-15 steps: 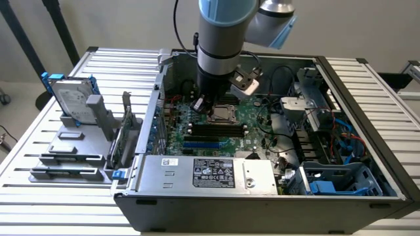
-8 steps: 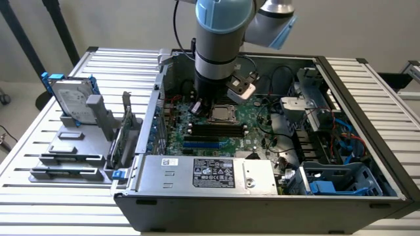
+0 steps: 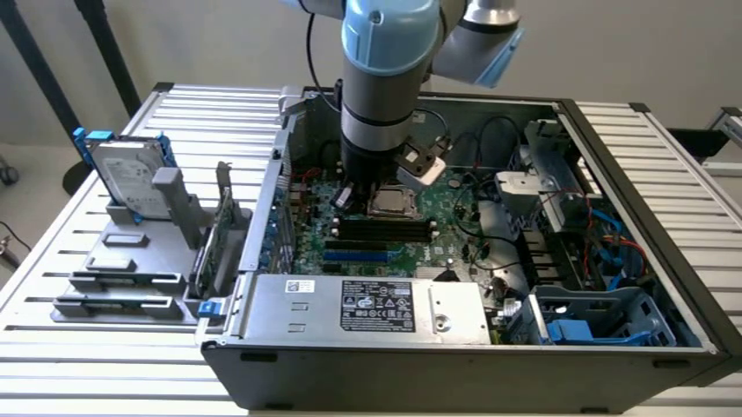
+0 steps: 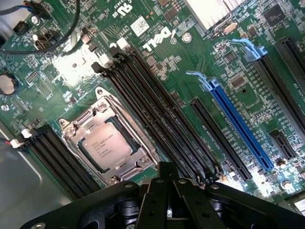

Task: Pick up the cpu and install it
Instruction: 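Install the first cpu locking lever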

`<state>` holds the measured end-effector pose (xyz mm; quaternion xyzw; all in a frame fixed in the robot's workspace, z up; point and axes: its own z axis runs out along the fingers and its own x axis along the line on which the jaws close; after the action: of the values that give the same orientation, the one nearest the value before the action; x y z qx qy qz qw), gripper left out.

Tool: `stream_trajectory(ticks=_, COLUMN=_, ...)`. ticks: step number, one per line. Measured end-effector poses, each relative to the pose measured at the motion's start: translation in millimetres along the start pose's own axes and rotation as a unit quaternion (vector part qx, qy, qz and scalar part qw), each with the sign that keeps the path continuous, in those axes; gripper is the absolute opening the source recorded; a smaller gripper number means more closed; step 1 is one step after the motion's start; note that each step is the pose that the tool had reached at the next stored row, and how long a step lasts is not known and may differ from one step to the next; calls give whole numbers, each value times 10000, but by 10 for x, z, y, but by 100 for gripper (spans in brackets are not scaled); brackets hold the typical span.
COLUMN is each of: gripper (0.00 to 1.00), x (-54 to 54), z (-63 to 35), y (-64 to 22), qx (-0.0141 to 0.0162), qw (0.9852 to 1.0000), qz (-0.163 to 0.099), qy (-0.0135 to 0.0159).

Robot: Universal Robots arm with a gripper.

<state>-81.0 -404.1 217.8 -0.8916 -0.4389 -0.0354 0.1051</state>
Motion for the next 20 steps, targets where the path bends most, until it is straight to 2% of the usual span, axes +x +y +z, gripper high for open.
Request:
stream_trajectory(ticks=7, gripper=11, x=17, z=60, y=-29, qx=26, qw=10000, qz=-1, qy=33)
stream_trajectory(ticks=20, gripper=11, x=20, z=130, y=-43, qx=28, qw=10000, qz=-6, qy=34)
